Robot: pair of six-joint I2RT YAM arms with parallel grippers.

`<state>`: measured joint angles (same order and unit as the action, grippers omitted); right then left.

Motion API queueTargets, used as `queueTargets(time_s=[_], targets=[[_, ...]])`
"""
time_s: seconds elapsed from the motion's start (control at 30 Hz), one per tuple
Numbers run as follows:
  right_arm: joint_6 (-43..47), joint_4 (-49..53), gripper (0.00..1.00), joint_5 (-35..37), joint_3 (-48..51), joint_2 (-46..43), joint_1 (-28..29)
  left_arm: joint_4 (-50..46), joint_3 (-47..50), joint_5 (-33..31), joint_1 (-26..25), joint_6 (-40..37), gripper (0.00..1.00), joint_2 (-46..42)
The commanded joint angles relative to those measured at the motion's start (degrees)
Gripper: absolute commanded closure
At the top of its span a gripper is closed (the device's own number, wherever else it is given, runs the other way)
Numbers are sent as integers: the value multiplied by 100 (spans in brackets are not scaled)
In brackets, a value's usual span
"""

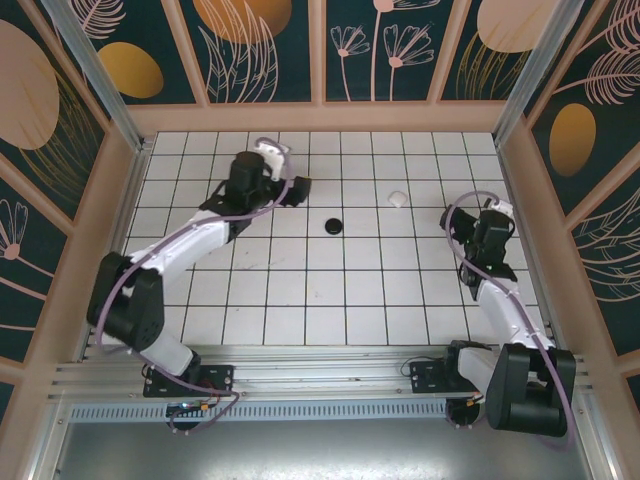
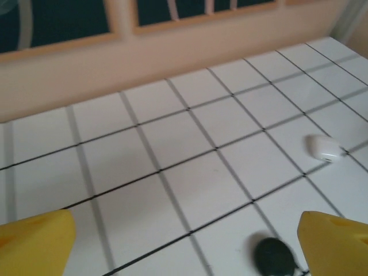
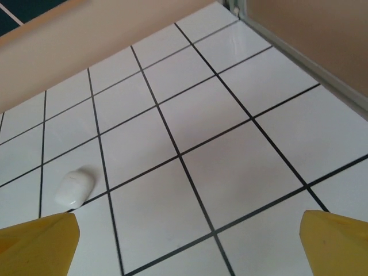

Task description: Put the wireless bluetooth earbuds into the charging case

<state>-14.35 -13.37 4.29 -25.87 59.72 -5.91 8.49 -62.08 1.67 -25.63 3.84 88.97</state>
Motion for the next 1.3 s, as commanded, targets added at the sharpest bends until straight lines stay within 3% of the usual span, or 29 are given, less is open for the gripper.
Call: queueTargets(time_s=[0.0, 0.13, 0.33, 0.47, 0.73, 0.97, 1.2, 1.27], targets=[[501, -1622, 1, -60, 690, -176, -20, 635, 725, -614, 324, -124, 1, -364], [724, -2581, 1, -255, 1084, -107, -8, 1030, 1499, -1241, 743, -106, 1, -686], [815, -3423, 1, -565, 1083, 741, 67, 2332, 2926, -2075, 1232, -379, 1, -1401], [837, -3847, 1, -577, 1031, 1349, 203, 2735, 3486, -2389, 1526, -154, 2, -1657], [961, -4656, 1, -369, 1179, 1830, 327, 4434, 4539, -2382, 1799, 93, 1, -1740], [1276, -5865, 1, -503, 1260, 2852, 354, 6108, 5087, -1876, 1838, -419, 1, -1264], [1319, -5791, 1, -421, 1238, 2852, 423, 7701, 5496, -1749, 2037, -263, 1, -204], [1321, -5802, 1, -427, 1250, 2850, 418, 7486, 5314, -1740, 2050, -254, 1, -143]])
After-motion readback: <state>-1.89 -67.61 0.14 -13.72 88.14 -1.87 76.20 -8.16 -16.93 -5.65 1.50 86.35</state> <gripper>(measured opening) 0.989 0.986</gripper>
